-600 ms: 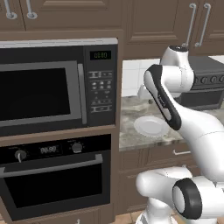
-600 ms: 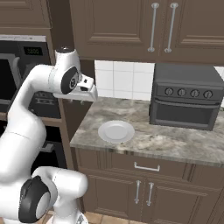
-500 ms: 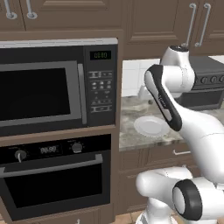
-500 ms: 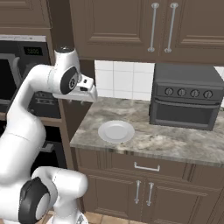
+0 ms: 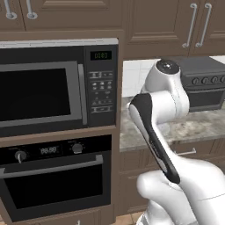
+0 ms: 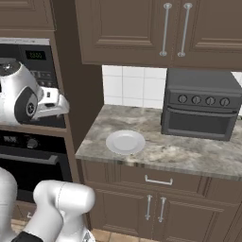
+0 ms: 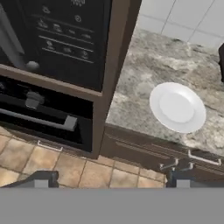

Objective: Take the fish from the oven and place it on the plate on the counter.

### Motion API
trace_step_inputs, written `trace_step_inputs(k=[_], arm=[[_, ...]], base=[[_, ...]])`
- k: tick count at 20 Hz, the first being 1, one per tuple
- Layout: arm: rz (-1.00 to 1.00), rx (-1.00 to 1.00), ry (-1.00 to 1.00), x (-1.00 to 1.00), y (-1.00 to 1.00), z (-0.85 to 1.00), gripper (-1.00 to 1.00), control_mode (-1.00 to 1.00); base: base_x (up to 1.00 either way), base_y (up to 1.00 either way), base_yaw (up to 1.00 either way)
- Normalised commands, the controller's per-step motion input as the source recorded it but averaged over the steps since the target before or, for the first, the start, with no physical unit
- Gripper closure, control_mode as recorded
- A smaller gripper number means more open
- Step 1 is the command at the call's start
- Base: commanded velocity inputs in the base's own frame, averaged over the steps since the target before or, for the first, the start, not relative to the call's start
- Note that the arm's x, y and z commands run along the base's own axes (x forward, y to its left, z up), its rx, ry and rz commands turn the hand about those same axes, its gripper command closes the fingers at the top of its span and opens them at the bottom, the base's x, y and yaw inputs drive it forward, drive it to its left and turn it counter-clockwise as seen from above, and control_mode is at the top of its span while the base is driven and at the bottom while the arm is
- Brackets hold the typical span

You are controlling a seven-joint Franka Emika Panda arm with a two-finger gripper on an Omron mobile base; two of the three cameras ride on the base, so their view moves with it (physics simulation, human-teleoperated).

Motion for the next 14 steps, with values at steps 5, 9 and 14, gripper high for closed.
trace_step_inputs(k=[5, 9, 14], arm=[[0.39, -0.25, -0.28, -0.19, 1.0, 0.0, -1.0, -1.0], [0.4, -0.34, -0.11, -0.03, 1.0, -0.09, -1.0, -1.0], [0.31, -0.34, -0.03, -0.15, 1.0, -0.33, -1.0, -1.0]], base=[[0.0, 0.0, 0.0], [0.0, 0.0, 0.0], [0.0, 0.0, 0.0]])
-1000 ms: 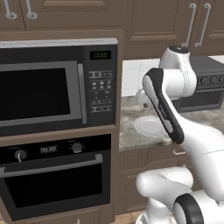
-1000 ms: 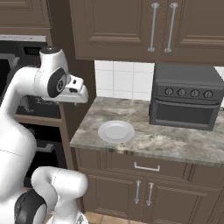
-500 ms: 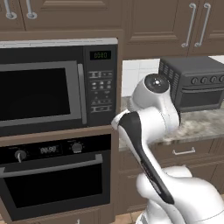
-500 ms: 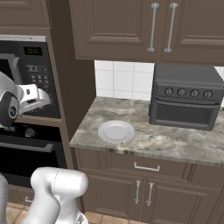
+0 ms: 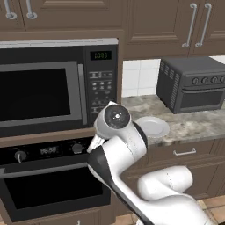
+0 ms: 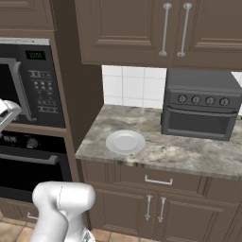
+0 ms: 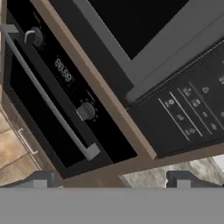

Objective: Take the fish from the oven and place it on the plate on the counter.

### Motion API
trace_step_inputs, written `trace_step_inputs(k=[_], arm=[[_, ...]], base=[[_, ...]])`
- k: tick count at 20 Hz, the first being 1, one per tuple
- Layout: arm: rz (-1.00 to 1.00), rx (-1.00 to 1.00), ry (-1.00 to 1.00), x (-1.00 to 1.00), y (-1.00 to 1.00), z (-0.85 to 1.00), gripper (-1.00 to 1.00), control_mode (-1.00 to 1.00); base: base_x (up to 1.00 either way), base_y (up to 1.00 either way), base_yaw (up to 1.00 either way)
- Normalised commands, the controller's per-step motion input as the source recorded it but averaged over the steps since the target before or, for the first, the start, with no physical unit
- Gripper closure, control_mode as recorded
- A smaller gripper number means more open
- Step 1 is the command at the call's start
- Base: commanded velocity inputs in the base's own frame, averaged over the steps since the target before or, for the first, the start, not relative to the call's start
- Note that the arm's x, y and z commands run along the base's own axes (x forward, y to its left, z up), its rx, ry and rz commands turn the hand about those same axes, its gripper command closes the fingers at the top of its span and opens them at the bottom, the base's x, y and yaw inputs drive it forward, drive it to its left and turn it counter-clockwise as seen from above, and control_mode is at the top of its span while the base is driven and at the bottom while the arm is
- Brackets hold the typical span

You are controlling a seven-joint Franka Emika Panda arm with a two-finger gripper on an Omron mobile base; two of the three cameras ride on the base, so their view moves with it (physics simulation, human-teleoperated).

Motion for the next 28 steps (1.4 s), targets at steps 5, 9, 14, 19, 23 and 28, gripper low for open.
trace_step_inputs(k=[5, 9, 14, 19, 23, 28], arm=[[0.12, -0.1, -0.1, -0.09, 0.31, -0.28, -1.0, -1.0], [0.07, -0.08, -0.07, -0.12, 0.09, -0.39, -1.0, -1.0], [0.05, -0.09, -0.03, -0.04, 0.03, -0.43, -1.0, -1.0], [0.08, -0.09, -0.07, 0.0, 0.03, -0.47, -1.0, -1.0], [0.11, -0.05, -0.12, 0.0, 0.11, -0.34, -1.0, -1.0], [0.06, -0.06, -0.17, 0.0, 0.24, -0.35, -1.0, -1.0]], base=[[0.0, 0.0, 0.0], [0.0, 0.0, 0.0], [0.0, 0.0, 0.0], [0.0, 0.0, 0.0], [0.0, 0.0, 0.0], [0.0, 0.0, 0.0]])
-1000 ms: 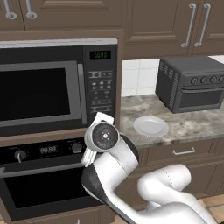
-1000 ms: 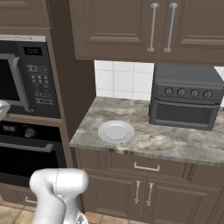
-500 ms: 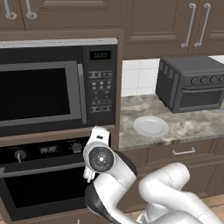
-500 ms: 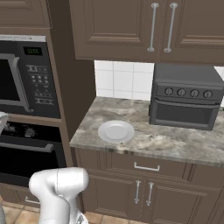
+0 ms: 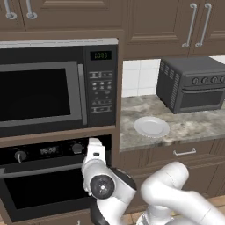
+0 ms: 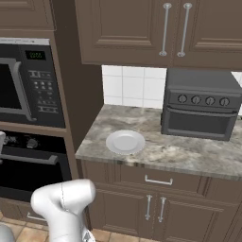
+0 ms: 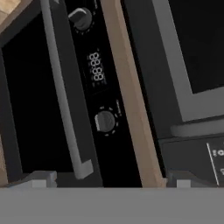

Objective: Take the fish from the oven and place it on the plate on the counter.

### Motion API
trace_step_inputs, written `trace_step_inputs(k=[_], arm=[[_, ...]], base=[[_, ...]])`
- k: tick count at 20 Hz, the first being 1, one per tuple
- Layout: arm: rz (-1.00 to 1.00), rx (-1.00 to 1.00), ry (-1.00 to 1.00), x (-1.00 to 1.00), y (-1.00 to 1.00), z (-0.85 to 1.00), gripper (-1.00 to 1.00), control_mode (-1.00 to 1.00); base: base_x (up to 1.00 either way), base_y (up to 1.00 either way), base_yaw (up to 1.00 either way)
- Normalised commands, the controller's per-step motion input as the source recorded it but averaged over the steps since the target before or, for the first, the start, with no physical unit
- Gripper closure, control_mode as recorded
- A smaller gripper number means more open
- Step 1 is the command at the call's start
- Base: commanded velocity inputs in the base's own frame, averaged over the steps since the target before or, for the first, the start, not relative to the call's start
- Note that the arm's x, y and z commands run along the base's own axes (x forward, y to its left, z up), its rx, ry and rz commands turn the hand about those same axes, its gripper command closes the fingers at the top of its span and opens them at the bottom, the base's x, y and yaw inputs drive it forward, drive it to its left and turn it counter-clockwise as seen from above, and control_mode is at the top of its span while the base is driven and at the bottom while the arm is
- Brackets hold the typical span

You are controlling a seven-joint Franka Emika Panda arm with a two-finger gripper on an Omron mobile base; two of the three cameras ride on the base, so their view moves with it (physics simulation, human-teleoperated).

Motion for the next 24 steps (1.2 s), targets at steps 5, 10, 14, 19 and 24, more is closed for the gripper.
trace_step_inputs(k=[5, 10, 14, 19, 24], arm=[[0.03, -0.12, -0.27, -0.09, 0.62, -0.19, -1.0, -1.0], [0.0, -0.15, -0.06, 0.02, 0.85, -0.23, -1.0, -1.0], [0.0, -0.09, 0.05, 0.15, 0.54, -0.39, -1.0, -1.0], [-0.02, -0.02, 0.02, 0.02, 0.03, -0.28, -1.0, -1.0], [-0.12, -0.06, 0.0, 0.0, 0.04, -0.1, -1.0, -1.0]], base=[[0.0, 0.0, 0.0], [0.0, 0.0, 0.0], [0.0, 0.0, 0.0], [0.0, 0.0, 0.0], [0.0, 0.0, 0.0]])
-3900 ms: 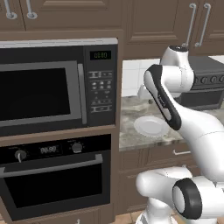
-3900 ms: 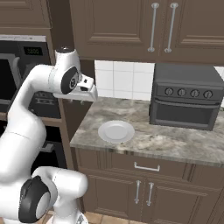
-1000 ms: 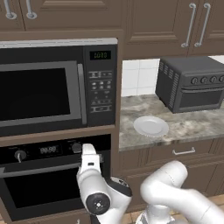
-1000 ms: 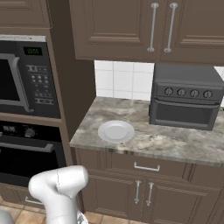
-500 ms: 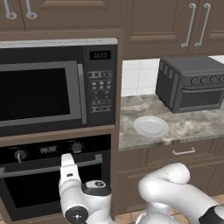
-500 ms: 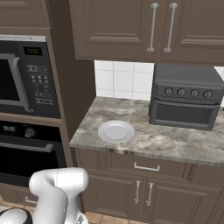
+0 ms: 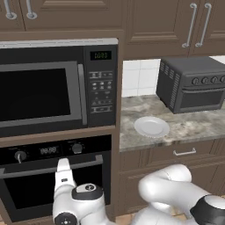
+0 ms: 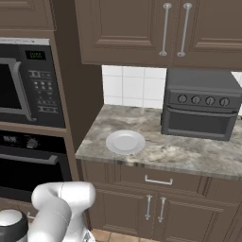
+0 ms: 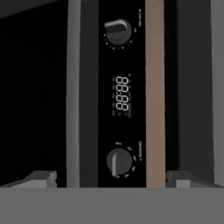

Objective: Take the fish from the oven and place it on the plate on the counter.

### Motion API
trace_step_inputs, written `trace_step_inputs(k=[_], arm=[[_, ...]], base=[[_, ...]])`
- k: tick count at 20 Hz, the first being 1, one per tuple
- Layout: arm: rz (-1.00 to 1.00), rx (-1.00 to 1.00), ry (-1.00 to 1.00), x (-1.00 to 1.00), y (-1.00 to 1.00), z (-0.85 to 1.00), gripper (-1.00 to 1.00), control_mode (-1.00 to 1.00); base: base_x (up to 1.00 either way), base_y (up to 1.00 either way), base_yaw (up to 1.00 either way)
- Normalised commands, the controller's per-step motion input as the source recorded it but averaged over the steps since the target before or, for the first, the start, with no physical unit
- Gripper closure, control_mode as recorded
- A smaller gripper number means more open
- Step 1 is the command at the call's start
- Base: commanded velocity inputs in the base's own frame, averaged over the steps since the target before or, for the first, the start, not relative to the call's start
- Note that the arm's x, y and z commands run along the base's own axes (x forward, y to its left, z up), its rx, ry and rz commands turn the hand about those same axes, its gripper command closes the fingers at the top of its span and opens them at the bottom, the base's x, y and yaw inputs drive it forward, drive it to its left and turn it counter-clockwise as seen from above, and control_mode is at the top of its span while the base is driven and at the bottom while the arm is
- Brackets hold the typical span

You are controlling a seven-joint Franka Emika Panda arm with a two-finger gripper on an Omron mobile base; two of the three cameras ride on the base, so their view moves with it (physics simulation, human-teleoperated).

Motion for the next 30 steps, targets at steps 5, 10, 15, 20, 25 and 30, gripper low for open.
trace_step_inputs(k=[5, 10, 15, 20, 25, 30], arm=[[-0.05, -0.02, 0.0, 0.17, 0.03, -0.37, -1.0, -1.0], [-0.01, 0.0, 0.0, 0.42, 0.14, -0.67, -1.0, -1.0], [0.0, 0.0, 0.0, 0.56, 0.3, -0.75, -1.0, -1.0], [0.0, -0.03, -0.05, 0.44, 0.52, -0.24, -1.0, -1.0], [0.0, -0.06, -0.01, 0.2, 0.49, -0.01, -1.0, -1.0], [0.0, -0.04, 0.03, 0.28, 0.25, -0.1, -1.0, -1.0]], base=[[0.0, 0.0, 0.0], [0.0, 0.0, 0.0], [0.0, 0.0, 0.0], [0.0, 0.0, 0.0], [0.0, 0.0, 0.0], [0.0, 0.0, 0.0]])
